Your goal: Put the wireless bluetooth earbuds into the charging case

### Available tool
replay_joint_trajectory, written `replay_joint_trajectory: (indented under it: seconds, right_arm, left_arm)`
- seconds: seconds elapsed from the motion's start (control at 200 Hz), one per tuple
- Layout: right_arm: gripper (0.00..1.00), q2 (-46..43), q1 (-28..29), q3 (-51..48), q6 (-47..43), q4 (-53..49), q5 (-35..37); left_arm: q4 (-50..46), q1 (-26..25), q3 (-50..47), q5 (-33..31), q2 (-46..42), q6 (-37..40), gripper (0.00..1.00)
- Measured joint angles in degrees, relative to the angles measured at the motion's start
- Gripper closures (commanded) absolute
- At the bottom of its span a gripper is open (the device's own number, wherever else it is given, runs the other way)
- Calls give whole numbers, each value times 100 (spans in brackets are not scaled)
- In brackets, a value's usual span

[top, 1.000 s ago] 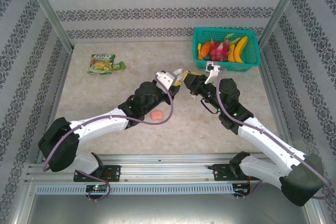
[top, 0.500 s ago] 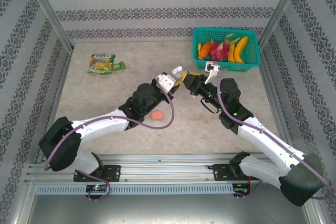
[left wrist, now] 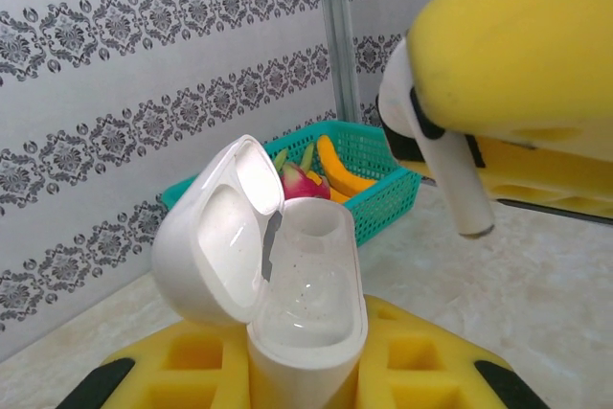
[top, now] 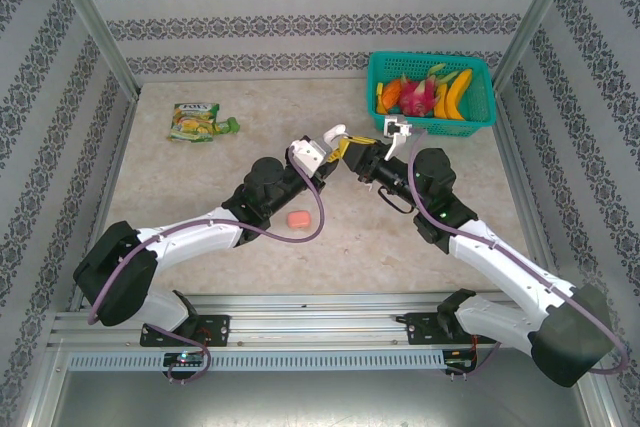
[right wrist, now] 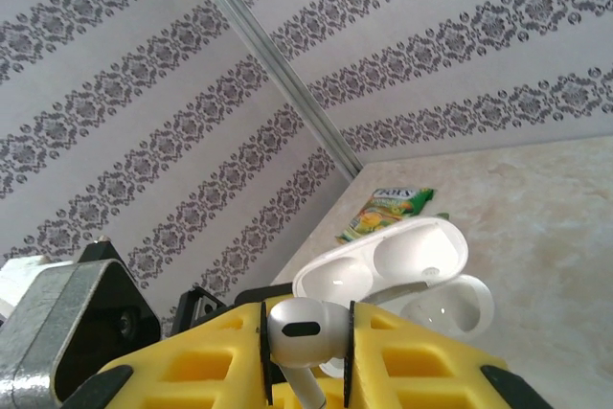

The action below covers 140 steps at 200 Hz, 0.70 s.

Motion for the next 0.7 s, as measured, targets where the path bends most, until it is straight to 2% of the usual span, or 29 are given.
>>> replay_joint_trajectory:
  seconds: [0.699]
  right_arm:
    - [78, 452, 129, -199, 26, 1038, 116]
  left_arm:
    - [4, 111, 164, 358, -11, -553, 100]
